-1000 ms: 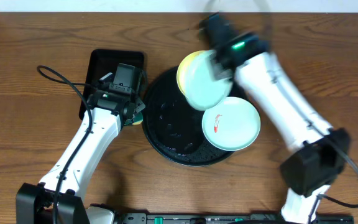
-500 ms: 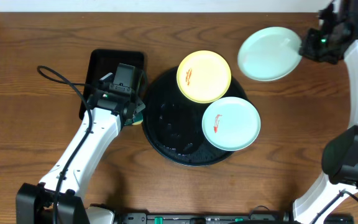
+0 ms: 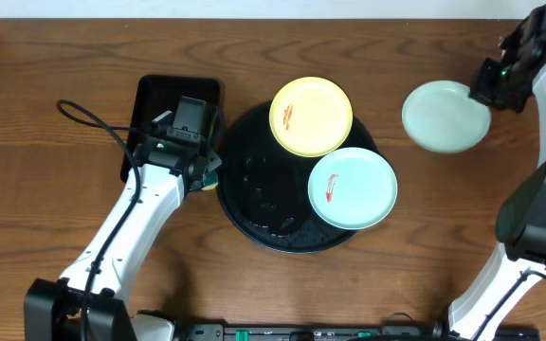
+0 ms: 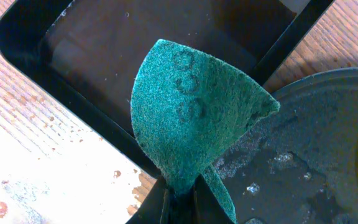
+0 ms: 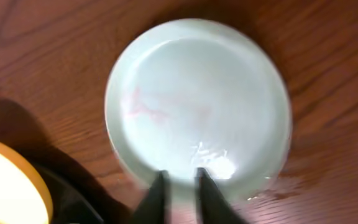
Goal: Clean dirty plates on tray and stack at the side
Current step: 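Set the plate down at the table's right side and open right gripper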
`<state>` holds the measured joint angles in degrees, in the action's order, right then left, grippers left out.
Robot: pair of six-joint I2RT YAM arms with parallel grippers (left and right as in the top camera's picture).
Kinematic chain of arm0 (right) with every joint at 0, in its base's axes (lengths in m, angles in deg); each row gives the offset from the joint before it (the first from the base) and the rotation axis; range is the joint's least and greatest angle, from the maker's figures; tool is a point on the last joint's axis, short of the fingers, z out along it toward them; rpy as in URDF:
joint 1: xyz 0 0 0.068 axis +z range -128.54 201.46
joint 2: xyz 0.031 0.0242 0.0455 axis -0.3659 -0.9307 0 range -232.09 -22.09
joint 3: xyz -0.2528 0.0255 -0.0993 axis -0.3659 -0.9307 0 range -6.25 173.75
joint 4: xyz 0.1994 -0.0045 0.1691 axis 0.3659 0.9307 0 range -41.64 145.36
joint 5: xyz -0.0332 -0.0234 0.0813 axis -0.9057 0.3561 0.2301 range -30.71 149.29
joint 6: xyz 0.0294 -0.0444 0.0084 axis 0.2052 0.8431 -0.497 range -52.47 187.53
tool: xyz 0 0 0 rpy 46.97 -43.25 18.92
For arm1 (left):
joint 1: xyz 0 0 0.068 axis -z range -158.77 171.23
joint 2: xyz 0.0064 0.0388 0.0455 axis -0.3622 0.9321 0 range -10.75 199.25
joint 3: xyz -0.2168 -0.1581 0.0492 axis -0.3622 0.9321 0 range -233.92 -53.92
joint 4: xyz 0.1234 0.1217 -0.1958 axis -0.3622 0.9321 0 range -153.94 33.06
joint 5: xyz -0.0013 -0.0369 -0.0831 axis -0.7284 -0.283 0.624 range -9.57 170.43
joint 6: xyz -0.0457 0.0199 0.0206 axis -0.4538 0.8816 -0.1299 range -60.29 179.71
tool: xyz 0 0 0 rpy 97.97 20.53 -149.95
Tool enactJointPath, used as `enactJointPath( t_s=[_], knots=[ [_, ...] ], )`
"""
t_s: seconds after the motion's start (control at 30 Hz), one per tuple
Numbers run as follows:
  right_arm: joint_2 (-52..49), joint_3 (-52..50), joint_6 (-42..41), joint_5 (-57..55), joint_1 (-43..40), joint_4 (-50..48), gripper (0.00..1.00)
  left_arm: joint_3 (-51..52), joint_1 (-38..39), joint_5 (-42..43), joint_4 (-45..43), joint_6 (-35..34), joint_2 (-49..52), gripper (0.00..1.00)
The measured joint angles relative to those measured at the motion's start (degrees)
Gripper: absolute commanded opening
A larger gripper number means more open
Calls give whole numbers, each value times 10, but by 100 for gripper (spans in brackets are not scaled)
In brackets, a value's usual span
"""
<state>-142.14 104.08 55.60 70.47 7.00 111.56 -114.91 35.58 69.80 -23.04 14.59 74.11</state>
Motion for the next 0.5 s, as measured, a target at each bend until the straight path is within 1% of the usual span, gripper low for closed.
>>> enactJointPath(
  t_s=[0.07,0.1,0.2,0.27,0.33,0.43,0.5],
  knots=[
    [-4,0,7,5,1,3,64,0,0,0,0,0,0,8],
    [-5,0,13,10,2,4,65,0,0,0,0,0,0,7],
    [-5,0,33,38,9,9,73,0,0,0,0,0,0,8],
    [-5,0,48,56,22,13,80,0,0,0,0,0,0,8],
    [-5,0,60,71,43,15,84,0,0,0,0,0,0,7],
    [-5,0,69,82,89,13,86,0,0,0,-2,0,0,8],
    [-5,0,72,86,124,7,91,0,0,0,-3,0,0,8]
  ],
)
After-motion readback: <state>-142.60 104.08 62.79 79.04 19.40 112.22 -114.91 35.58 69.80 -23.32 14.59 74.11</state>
